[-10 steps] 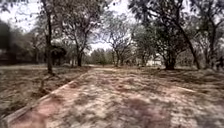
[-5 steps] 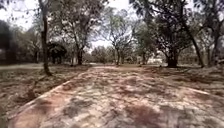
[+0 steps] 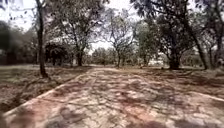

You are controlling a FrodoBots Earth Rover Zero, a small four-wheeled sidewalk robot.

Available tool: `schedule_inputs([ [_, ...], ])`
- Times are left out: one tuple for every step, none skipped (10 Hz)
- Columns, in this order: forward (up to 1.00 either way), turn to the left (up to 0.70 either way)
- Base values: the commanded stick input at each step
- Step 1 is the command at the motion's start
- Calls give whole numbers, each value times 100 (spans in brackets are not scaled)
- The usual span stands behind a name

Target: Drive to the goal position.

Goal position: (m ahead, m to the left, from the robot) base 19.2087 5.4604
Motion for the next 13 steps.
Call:
schedule_inputs([
  [70, 7],
  [70, 22],
  [70, 0],
  [70, 0],
  [70, 0],
  [70, 0],
  [70, 0],
  [70, 0],
  [70, 0],
  [70, 0],
  [70, 0],
  [70, 0],
  [70, 0],
])
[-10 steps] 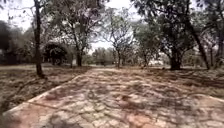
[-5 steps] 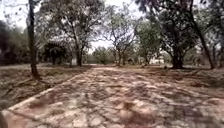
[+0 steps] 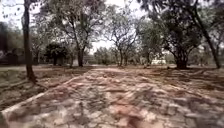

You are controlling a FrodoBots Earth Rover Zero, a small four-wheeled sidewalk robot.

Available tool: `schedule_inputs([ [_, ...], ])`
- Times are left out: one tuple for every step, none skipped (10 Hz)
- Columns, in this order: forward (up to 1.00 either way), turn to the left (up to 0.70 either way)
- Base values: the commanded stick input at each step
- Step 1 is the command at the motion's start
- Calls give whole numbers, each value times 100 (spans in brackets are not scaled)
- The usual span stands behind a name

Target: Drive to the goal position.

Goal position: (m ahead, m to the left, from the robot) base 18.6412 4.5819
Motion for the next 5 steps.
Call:
schedule_inputs([
  [70, 0],
  [70, 0],
  [70, 0],
  [70, 0],
  [70, 0],
])
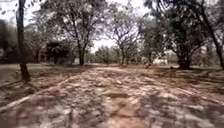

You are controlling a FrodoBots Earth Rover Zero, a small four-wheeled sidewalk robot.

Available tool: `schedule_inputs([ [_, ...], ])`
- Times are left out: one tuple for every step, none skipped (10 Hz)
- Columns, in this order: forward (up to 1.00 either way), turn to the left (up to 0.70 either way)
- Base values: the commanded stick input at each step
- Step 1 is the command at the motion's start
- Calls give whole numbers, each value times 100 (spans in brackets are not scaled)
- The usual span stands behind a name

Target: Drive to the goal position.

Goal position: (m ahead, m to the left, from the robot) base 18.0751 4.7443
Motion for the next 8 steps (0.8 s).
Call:
schedule_inputs([
  [70, 0],
  [70, 0],
  [70, 0],
  [70, 17],
  [70, 34],
  [70, 35],
  [70, 35],
  [70, 0],
])
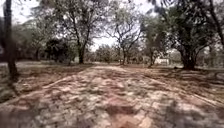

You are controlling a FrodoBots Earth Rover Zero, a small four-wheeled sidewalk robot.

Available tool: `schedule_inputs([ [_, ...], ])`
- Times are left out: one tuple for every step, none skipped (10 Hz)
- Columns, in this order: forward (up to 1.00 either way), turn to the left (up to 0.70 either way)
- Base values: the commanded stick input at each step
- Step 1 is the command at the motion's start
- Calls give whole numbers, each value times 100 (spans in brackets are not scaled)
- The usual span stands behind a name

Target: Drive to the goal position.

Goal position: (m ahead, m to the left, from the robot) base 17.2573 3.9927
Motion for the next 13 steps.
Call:
schedule_inputs([
  [70, 0],
  [70, 0],
  [70, 0],
  [70, 0],
  [70, 0],
  [70, 0],
  [70, 0],
  [70, 0],
  [70, 0],
  [70, 0],
  [70, 0],
  [70, 0],
  [70, 0],
])
